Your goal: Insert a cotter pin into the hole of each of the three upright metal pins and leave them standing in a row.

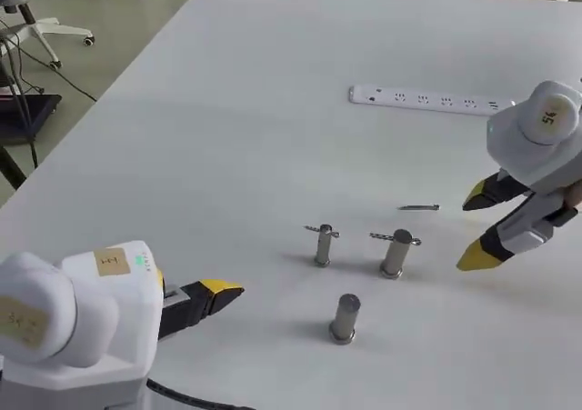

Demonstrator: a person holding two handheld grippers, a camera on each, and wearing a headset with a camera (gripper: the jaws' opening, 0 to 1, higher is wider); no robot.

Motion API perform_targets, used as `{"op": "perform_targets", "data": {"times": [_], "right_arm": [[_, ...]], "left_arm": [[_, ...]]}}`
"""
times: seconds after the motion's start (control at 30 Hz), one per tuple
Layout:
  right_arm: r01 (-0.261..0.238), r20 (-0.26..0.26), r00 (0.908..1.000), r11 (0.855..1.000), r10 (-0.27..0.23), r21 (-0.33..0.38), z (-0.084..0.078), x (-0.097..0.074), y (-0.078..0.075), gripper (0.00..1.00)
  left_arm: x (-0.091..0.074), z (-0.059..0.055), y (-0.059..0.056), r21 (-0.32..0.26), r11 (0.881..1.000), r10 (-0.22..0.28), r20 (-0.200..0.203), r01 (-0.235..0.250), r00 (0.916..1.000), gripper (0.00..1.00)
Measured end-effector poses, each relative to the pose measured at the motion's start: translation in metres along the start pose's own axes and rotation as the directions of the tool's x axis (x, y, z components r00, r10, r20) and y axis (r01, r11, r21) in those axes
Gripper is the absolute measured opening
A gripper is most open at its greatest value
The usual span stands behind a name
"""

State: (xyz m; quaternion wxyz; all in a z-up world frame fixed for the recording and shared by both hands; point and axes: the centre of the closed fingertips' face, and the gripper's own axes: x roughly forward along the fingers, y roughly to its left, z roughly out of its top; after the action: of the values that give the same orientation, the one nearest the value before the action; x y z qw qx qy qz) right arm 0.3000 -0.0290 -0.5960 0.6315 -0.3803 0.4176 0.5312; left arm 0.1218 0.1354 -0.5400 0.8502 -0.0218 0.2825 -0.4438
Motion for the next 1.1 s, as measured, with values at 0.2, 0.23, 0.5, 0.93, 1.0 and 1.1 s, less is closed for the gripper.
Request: {"op": "perform_targets", "data": {"times": [0.2, 0.23, 0.5, 0.93, 1.0, 1.1], "right_arm": [[-0.005, -0.007, 1.0000, 1.000, 0.005, -0.013, 0.004, 0.005, -0.009, 0.27], [-0.008, -0.012, 0.9999, 1.000, 0.008, -0.023, 0.004, 0.006, -0.009, 0.27], [0.018, 0.012, 0.9998, 0.999, -0.017, -0.049, 0.018, 0.015, -0.022, 0.17], [0.052, 0.015, 0.9986, 0.998, -0.051, -0.028, 0.030, 0.024, -0.041, 0.08], [0.062, 0.010, 0.9980, 0.998, -0.062, -0.027, 0.030, 0.025, -0.044, 0.05], [0.059, -0.007, 0.9982, 0.998, -0.059, -0.023, 0.028, 0.027, -0.045, 0.02]], "left_arm": [[-0.002, -0.001, -0.002, 0.011, 1.000, -0.004, -0.010, 0.004, 0.9999, 0.99], [-0.003, -0.002, -0.002, 0.010, 1.000, -0.004, -0.011, 0.004, 0.9999, 0.99], [-0.008, -0.008, 0.000, -0.008, 1.000, 0.016, -0.019, -0.016, 0.9997, 0.99], [-0.011, -0.009, 0.003, -0.023, 0.999, 0.031, -0.014, -0.031, 0.9994, 0.99], [-0.011, -0.011, 0.003, -0.022, 0.999, 0.032, -0.017, -0.032, 0.9993, 0.99], [-0.011, -0.012, 0.002, -0.023, 0.999, 0.031, -0.021, -0.032, 0.9993, 0.99]]}}
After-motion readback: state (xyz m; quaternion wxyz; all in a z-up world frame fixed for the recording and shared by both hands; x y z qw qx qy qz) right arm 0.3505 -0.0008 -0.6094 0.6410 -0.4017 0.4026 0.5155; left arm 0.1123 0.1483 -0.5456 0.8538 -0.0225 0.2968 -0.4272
